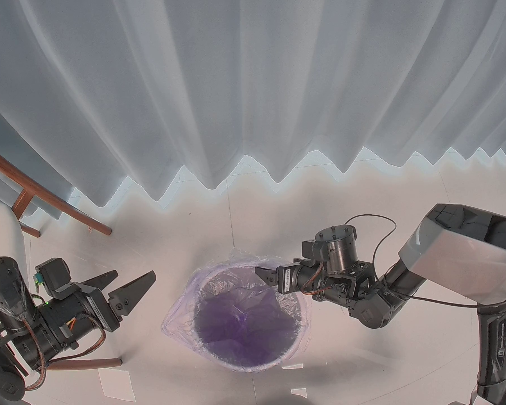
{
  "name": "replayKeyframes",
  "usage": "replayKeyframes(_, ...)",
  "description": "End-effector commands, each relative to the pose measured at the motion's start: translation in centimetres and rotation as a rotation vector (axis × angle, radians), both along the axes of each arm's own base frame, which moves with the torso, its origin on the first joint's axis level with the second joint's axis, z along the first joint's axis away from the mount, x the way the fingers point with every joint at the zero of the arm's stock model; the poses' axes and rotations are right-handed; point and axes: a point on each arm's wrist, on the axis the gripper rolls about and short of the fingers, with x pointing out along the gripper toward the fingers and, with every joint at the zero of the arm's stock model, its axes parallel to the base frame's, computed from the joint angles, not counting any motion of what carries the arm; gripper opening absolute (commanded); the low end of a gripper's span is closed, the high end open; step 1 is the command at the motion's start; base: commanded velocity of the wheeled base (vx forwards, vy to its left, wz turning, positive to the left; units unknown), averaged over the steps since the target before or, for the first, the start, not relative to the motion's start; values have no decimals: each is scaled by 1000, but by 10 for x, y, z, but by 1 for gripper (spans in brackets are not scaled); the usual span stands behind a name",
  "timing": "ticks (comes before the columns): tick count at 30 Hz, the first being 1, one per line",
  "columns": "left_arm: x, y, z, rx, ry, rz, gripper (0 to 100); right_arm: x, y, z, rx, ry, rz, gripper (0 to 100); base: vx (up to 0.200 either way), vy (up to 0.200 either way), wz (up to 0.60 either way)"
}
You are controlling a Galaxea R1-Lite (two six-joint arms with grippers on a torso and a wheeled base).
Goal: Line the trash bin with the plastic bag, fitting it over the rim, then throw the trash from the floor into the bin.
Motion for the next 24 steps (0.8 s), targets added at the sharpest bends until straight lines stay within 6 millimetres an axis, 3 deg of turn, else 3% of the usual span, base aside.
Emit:
replayKeyframes(1,1,0,0,0,2,0,100,4,0,2,10,-9,-6,100,0,0,0)
replayKeyframes(15,0,0,-1,2,7,-2,100,18,-4,10,36,-40,-37,100,0,0,0)
replayKeyframes(24,0,0,-1,3,5,-2,100,25,-12,-2,18,-19,-61,100,0,0,0)
